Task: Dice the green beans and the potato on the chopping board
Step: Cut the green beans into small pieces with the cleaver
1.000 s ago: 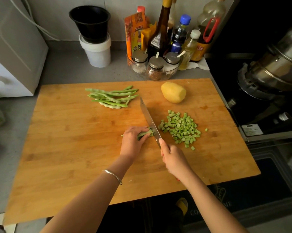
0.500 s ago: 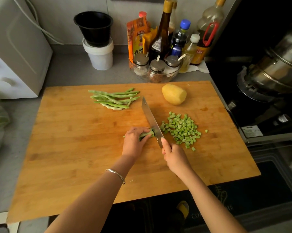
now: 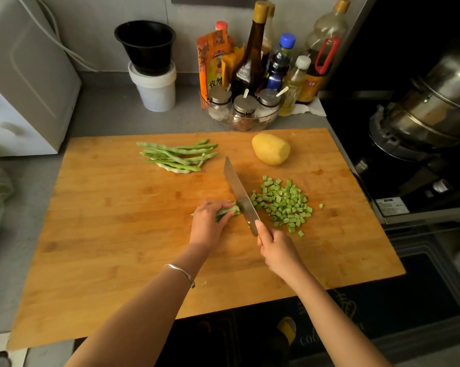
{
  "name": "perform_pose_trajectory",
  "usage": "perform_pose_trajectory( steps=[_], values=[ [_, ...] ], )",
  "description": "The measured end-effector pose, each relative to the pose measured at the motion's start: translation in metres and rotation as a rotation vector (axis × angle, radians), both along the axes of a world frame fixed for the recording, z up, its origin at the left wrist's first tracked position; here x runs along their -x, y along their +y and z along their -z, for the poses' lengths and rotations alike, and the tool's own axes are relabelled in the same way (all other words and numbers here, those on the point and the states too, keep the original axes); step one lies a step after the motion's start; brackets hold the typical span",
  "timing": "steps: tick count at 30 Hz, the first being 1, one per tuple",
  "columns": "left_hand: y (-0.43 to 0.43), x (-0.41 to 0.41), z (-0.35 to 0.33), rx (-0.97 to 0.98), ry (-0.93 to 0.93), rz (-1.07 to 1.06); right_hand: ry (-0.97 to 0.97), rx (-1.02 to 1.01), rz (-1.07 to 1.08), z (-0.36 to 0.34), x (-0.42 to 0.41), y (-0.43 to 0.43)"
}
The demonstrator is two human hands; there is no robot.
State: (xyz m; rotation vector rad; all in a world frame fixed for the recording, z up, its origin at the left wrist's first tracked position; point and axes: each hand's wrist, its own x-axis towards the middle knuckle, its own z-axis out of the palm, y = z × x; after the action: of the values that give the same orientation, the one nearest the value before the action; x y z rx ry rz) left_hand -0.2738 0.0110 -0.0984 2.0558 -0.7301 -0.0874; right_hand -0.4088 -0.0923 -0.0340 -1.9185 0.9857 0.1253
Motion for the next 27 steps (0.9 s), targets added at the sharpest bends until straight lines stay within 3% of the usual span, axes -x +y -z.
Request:
perform_pose_trajectory(
  steps=[5,16,27],
  values=[
    [0.002,0.0,0.001,-0.047,0.026,-0.014,-0.088,-0.127,0.131,-0.009,0.002,-0.013],
    [0.021,0.0,0.004,-0.14,-0.128,-0.038,-0.205,-0.224,0.053,-0.023,0.012,0.004],
    [0.018,0.002,0.009,-0.009,-0.06,-0.036,-0.171,-0.234,0.033,-0.017,0.011,0.017]
  ],
)
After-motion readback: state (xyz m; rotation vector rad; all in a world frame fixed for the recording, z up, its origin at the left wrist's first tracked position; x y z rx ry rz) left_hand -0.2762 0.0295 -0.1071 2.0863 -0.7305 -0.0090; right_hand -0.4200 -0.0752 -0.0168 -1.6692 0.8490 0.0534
